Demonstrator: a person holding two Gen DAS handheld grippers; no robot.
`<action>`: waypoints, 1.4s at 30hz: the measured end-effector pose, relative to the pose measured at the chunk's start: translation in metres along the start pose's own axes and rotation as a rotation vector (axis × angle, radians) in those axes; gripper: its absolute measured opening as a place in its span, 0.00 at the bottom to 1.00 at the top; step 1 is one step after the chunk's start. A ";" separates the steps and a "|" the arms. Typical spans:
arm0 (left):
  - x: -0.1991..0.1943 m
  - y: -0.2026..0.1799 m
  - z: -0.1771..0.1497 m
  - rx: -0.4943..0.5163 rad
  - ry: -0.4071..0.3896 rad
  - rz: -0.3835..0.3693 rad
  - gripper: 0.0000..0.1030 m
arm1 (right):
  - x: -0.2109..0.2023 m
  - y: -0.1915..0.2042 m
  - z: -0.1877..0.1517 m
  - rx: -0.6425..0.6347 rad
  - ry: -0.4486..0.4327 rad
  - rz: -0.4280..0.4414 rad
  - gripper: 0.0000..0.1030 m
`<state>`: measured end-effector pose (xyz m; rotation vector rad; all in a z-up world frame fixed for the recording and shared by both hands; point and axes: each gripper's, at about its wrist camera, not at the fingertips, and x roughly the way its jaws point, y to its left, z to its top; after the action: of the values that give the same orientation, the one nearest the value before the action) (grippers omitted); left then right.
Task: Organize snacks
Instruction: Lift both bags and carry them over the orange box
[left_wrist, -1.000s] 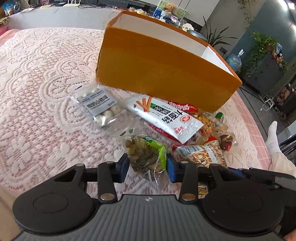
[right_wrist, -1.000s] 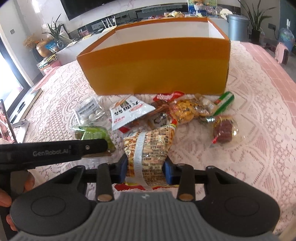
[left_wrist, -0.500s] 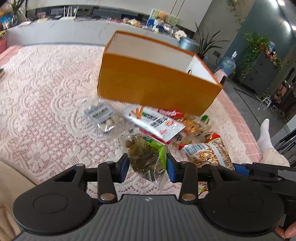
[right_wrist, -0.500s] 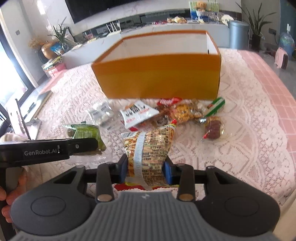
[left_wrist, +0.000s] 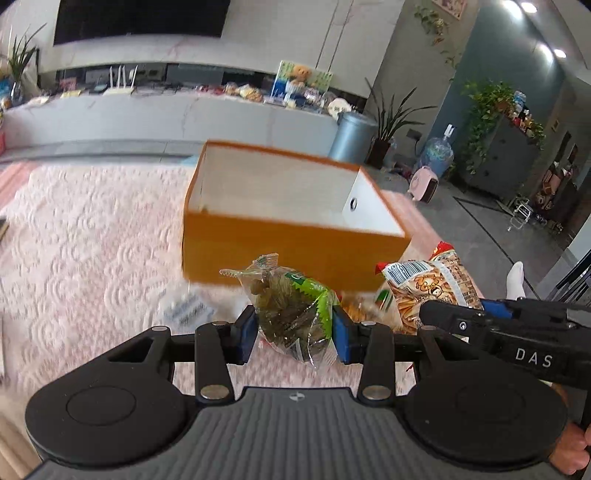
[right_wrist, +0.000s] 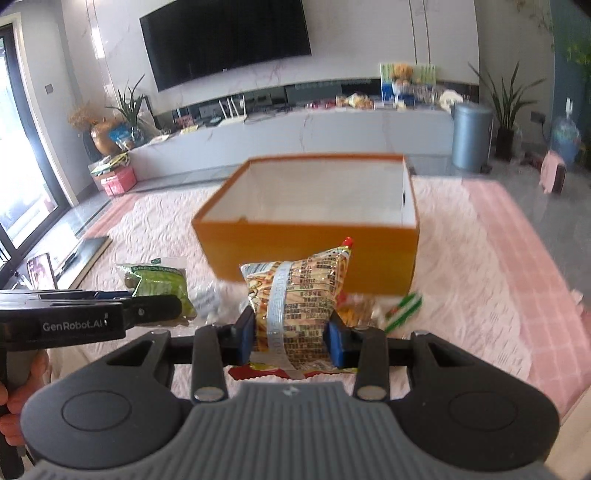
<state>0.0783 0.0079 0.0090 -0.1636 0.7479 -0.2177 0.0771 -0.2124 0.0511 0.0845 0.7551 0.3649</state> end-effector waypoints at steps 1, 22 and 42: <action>0.000 -0.002 0.007 0.008 -0.011 -0.002 0.45 | 0.000 -0.001 0.006 -0.008 -0.010 -0.004 0.36; 0.064 -0.011 0.097 0.075 -0.099 0.008 0.45 | 0.069 -0.015 0.111 -0.064 -0.102 -0.097 0.36; 0.178 0.011 0.104 0.080 0.115 0.062 0.45 | 0.212 -0.050 0.131 -0.081 0.119 -0.188 0.36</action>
<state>0.2783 -0.0196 -0.0347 -0.0521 0.8560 -0.1992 0.3235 -0.1772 -0.0028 -0.0850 0.8576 0.2220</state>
